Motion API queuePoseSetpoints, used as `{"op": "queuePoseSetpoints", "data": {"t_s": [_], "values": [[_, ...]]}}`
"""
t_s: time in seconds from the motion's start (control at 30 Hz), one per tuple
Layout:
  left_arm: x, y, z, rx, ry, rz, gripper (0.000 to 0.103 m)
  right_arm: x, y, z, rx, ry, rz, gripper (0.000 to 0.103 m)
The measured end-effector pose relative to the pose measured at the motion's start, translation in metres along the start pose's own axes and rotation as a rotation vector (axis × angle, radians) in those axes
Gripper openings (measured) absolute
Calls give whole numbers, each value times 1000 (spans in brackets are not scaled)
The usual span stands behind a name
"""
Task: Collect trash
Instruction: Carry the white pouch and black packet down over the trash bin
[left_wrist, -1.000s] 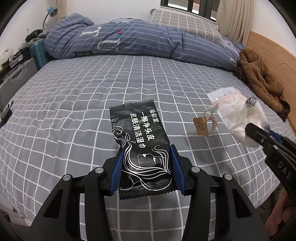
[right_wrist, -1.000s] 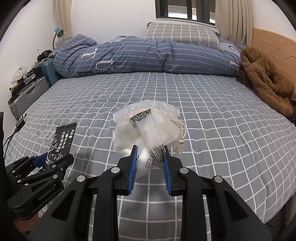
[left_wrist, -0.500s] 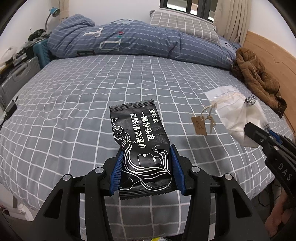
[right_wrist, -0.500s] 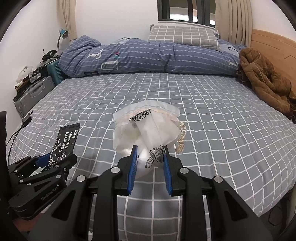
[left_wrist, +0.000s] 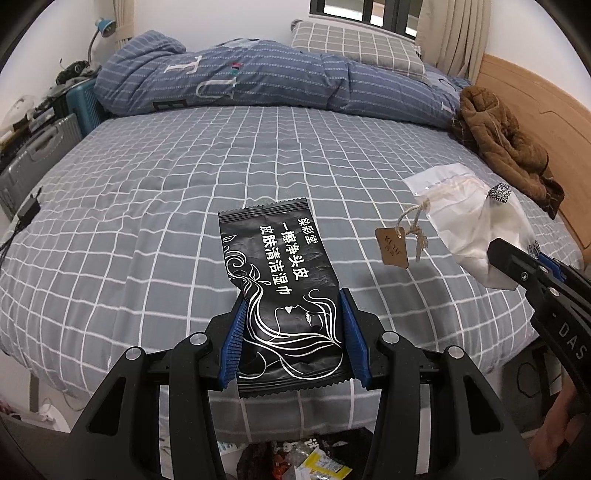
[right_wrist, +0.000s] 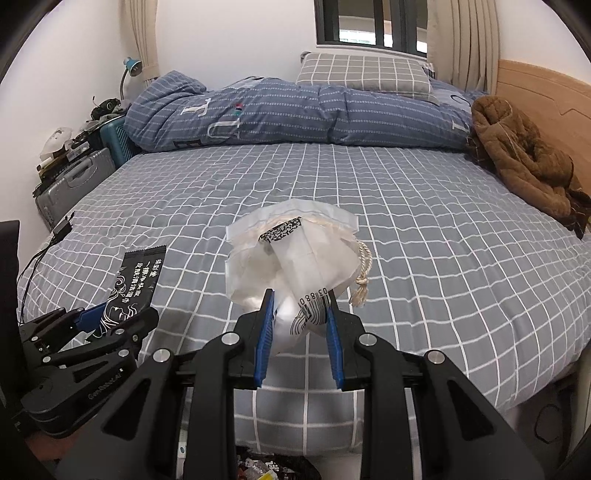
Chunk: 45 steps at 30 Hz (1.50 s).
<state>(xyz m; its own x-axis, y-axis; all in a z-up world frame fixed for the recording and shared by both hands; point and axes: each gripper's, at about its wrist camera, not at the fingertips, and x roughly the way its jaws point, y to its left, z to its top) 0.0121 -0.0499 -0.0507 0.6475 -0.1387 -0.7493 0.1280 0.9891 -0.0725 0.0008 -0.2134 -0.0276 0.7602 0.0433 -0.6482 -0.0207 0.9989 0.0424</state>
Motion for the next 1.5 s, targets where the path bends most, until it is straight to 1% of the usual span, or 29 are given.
{"op": "queuePoseSetpoints", "data": {"t_s": [0.4, 0.77, 1.23, 1.5], "values": [[-20, -4, -37, 22, 28, -6, 47, -24, 5, -33, -1, 22, 0, 25], [-35, 2, -74, 12, 65, -15, 47, -43, 18, -63, -14, 50, 13, 25], [-62, 8, -115, -5, 91, -15, 47, -65, 33, -103, -21, 96, 37, 25], [-80, 13, -140, -17, 121, -1, 47, -79, 44, -128, -30, 129, 45, 25]]}}
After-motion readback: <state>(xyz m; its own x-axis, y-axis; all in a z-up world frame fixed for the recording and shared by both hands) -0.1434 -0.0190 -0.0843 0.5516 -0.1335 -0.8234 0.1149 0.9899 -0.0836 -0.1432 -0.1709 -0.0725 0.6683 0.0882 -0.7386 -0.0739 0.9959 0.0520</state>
